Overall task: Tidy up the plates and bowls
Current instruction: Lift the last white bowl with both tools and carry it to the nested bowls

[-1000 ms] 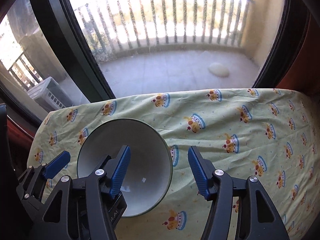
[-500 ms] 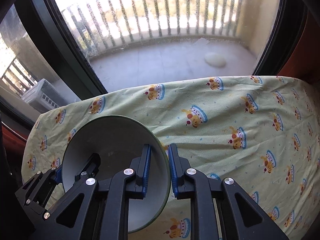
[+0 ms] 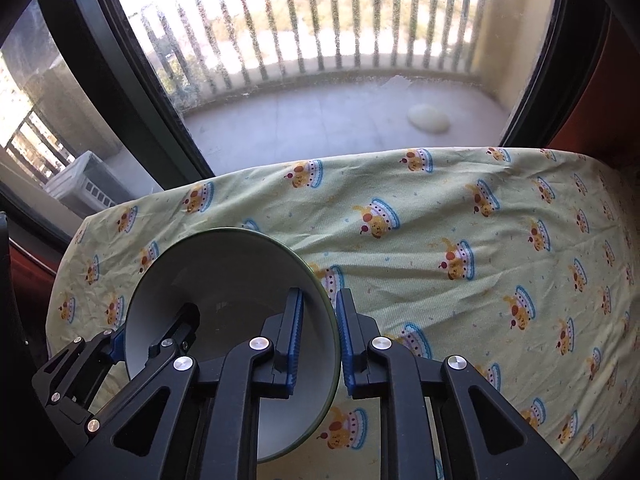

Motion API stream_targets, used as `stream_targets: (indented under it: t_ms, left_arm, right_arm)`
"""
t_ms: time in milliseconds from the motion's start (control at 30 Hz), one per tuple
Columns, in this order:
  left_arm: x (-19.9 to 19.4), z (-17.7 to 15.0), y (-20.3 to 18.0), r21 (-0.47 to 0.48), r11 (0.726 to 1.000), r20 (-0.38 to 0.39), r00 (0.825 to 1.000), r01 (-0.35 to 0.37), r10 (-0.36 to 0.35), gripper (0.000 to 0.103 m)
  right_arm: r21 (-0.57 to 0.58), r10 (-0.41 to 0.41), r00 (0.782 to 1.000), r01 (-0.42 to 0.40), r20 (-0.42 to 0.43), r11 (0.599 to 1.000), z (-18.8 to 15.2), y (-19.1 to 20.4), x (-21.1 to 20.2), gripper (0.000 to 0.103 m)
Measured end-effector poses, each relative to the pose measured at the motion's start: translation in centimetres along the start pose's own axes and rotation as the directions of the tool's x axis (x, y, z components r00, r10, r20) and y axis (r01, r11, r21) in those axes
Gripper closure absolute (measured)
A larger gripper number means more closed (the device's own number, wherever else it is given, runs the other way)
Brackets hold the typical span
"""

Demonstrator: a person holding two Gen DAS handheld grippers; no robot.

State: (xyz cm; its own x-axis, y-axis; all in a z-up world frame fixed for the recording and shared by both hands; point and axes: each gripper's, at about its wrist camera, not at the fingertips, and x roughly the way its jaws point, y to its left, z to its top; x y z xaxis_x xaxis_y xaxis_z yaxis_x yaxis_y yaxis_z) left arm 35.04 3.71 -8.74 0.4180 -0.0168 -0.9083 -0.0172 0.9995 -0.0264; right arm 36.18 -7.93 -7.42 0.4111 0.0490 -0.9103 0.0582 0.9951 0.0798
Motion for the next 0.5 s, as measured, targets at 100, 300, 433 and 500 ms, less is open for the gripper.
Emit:
stream_targets:
  t_ms: [100,300,433,500]
  left_arm:
    - [-0.5,-1.0,-0.4,-0.004,1.0,-0.018,1.0,0.006,-0.006,0.076]
    - [-0.8,-2.4,-1.2,0.004,1.0,-0.047,0.999,0.009,-0.008,0.076]
    - [-1.2,-3.3,-1.9,0.012,1.0,-0.055,0.998,0.012,-0.012,0.076]
    - [-1.3,-3.8,-2.3,0.014,1.0,-0.059,0.998,0.014,-0.013,0.076]
  right_arm:
    - [0.006,0.004,1.0,-0.004,-0.019,1.0,-1.0,-0.6,-0.5,0.083]
    - [0.009,-0.001,0.998,0.002,-0.056,1.0,-3.0,-1.6,-0.8,0.083]
    - [0.02,-0.002,0.998,0.004,-0.07,1.0,-4.0,-2.3,-1.4,0.083]
    - [0.02,-0.006,0.997,0.007,-0.073,1.0,-4.4,-2.7,-1.7,0.083]
